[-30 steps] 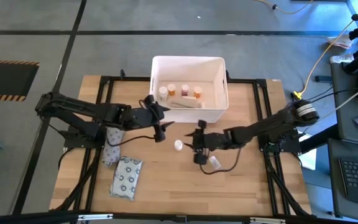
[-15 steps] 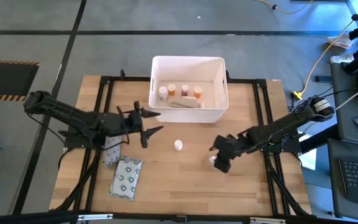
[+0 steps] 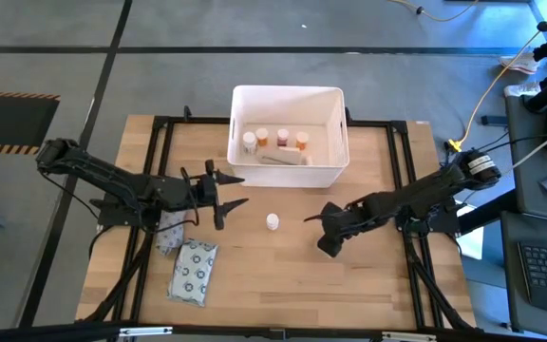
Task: Pick & place medical supplies in basket/bin
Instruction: Put the transparent pill bottle into the white bin
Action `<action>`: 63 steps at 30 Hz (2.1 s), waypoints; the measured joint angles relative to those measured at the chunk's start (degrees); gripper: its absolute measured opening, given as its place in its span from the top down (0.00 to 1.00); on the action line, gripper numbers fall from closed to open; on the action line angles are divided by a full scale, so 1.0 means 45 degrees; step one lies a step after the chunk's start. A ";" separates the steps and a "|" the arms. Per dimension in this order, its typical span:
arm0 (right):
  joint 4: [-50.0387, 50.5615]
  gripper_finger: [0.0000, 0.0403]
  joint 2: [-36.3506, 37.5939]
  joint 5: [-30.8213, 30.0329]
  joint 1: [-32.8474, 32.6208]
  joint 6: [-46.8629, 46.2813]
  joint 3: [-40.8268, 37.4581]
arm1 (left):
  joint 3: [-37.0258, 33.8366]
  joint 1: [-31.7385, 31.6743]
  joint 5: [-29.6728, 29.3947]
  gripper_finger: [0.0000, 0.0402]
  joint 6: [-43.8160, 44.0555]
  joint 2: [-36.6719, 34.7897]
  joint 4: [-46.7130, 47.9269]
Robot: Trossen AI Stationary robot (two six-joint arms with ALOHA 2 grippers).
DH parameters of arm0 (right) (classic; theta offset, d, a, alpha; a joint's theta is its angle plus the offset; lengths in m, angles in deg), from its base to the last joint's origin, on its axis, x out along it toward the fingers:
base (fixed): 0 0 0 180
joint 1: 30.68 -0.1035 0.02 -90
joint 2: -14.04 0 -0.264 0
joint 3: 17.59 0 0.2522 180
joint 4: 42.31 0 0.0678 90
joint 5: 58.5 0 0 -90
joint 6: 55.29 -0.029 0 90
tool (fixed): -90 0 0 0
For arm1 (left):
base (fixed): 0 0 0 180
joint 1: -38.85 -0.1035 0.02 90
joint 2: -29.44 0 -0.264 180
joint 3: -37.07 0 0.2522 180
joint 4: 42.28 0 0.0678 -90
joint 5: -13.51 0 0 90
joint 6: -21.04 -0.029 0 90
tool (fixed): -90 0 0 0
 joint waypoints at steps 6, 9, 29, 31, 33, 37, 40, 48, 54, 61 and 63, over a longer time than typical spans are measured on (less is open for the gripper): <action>-0.0218 0.58 -0.0853 0.0003 0.0034 0.0746 -0.0001 | 0.0000 0.0000 -0.0005 0.37 -0.0141 0.0001 0.0002; -0.0352 0.58 -0.1048 0.0211 0.0027 0.0778 -0.0001 | 0.0000 0.0000 -0.0005 0.37 -0.0131 0.0005 0.0002; -0.1195 0.58 -0.1826 0.0248 -0.0668 0.0702 -0.0001 | 0.0000 -0.0005 -0.0108 0.36 -0.0107 0.0005 0.0061; -0.1269 0.58 -0.2151 0.0248 -0.0722 0.0711 0.0048 | 0.0000 -0.0005 -0.0112 0.36 -0.0107 0.0005 0.0058; -0.1376 0.58 -0.2486 0.0269 -0.0757 0.0717 0.0059 | 0.0000 -0.0005 -0.0112 0.37 -0.0107 0.0005 0.0090; -0.1601 0.58 -0.2772 0.0341 -0.0755 0.0766 0.0053 | 0.0000 -0.0005 -0.0112 0.37 -0.0107 0.0005 0.0085; -0.1856 0.58 -0.2783 0.0328 -0.0755 0.1181 0.0042 | 0.0000 -0.0005 -0.0117 0.36 -0.0215 0.0005 0.0092; -0.2448 0.58 -0.2760 -0.0319 -0.0791 0.2743 -0.0016 | 0.0000 -0.0008 -0.0112 0.36 -0.0332 0.0005 0.0095; -0.4251 0.58 -0.2773 -0.1671 -0.0862 0.4542 -0.0047 | 0.0000 -0.0005 -0.0083 0.37 -0.0335 0.0005 0.0206; -0.4781 0.58 -0.2404 -0.2587 -0.0862 0.5683 -0.0032 | 0.0000 -0.0005 -0.0092 0.37 -0.0254 0.0005 0.0145; -0.4898 0.58 -0.2175 -0.2633 -0.0862 0.6068 -0.0030 | 0.0000 -0.0005 -0.0087 0.37 0.0018 0.0005 0.0081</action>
